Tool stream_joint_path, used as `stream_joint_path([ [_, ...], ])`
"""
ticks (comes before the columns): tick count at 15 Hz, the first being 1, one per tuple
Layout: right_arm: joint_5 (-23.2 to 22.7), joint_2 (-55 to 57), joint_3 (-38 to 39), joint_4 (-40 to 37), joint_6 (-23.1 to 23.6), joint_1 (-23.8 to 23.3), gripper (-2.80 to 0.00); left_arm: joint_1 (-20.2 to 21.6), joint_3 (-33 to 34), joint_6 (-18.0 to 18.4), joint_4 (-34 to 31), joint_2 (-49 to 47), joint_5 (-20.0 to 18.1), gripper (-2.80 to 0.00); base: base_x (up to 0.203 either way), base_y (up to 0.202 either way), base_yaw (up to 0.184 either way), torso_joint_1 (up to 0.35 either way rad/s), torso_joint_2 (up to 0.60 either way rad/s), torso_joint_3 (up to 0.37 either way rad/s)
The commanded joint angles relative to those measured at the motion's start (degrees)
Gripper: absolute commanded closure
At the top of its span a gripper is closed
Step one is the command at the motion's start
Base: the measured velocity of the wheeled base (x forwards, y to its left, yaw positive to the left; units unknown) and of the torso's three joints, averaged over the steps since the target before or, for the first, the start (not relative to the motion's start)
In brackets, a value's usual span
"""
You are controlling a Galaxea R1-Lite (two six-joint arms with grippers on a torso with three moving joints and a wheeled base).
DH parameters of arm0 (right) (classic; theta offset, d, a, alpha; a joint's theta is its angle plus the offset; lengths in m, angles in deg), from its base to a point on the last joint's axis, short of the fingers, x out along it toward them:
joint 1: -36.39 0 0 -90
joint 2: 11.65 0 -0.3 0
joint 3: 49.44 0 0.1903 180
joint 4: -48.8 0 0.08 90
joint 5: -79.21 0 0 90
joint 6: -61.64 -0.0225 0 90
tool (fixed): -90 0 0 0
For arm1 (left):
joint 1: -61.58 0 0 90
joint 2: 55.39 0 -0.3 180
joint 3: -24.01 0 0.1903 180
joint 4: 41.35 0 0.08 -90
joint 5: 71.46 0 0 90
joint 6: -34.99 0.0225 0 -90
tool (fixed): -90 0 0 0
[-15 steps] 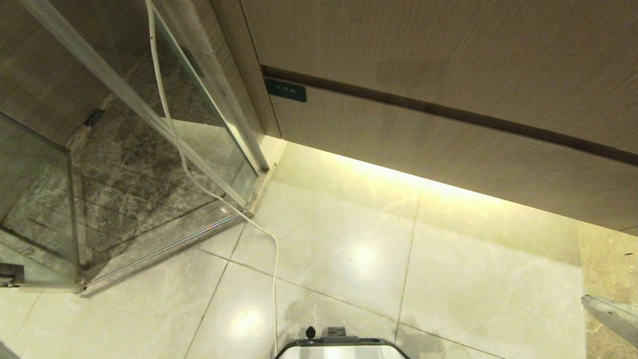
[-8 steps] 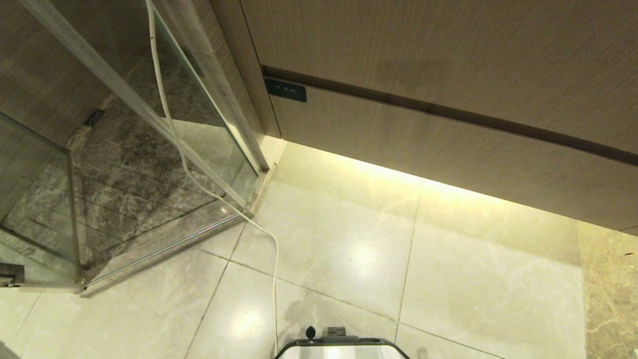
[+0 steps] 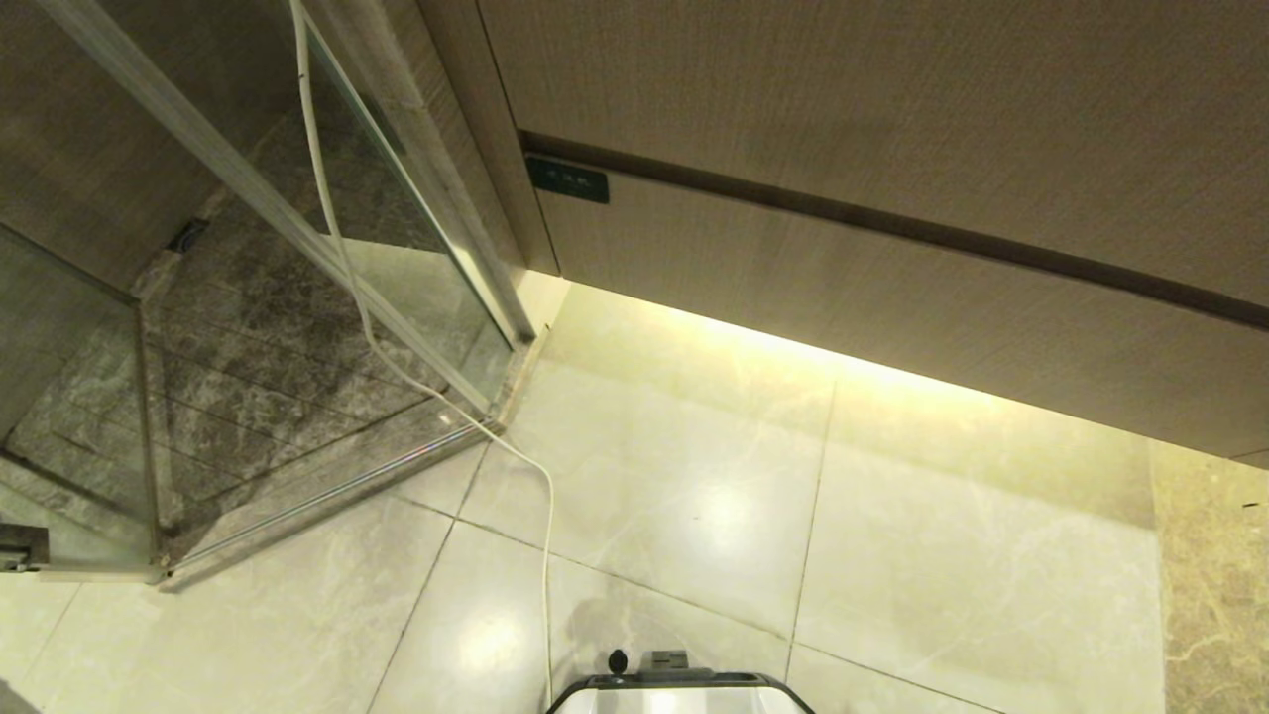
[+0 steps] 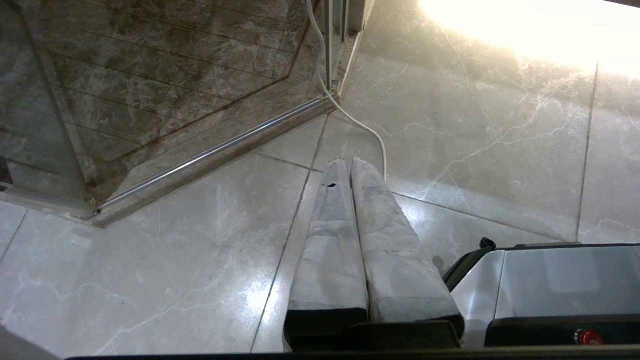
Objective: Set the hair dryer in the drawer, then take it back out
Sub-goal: Pull open the drawer
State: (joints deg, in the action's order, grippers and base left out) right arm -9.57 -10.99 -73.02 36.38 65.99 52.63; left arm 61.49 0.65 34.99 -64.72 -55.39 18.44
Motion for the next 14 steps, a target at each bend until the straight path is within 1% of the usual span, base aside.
stream_joint_path([
  [1, -0.9, -0.2, 2.5, 0.6, -0.4, -0.7, 0.00, 0.0, 0.1, 0.0, 0.0, 0.0, 0.0, 0.00, 0.000, 0.000, 0.000, 0.000, 0.00, 0.000],
  [2, -0.9, -0.2, 2.5, 0.6, -0.3, -1.4, 0.00, 0.0, 0.1, 0.0, 0.0, 0.0, 0.0, 0.00, 0.000, 0.000, 0.000, 0.000, 0.00, 0.000],
  [4, -1.4, -0.3, 2.5, -0.8, 0.0, -6.1, 0.00, 0.0, 0.1, 0.0, 0.0, 0.0, 0.0, 0.00, 0.000, 0.000, 0.000, 0.000, 0.00, 0.000],
  [5, -1.9, -2.0, 2.2, -5.4, 0.2, -6.4, 0.00, 0.0, 0.1, 0.0, 0.0, 0.0, 0.0, 0.00, 0.000, 0.000, 0.000, 0.000, 0.00, 0.000],
  [6, -2.2, -2.7, 2.2, -7.7, 0.5, -6.6, 0.00, 0.0, 0.1, 0.0, 0.0, 0.0, 0.0, 0.00, 0.000, 0.000, 0.000, 0.000, 0.00, 0.000],
  [8, -2.2, -2.9, 2.5, -4.3, 0.2, -7.2, 0.00, 0.0, 0.1, 0.0, 0.0, 0.0, 0.0, 0.00, 0.000, 0.000, 0.000, 0.000, 0.00, 0.000],
  [14, -2.1, -3.0, 2.5, -4.6, -0.5, -7.3, 0.00, 0.0, 0.1, 0.0, 0.0, 0.0, 0.0, 0.00, 0.000, 0.000, 0.000, 0.000, 0.00, 0.000],
])
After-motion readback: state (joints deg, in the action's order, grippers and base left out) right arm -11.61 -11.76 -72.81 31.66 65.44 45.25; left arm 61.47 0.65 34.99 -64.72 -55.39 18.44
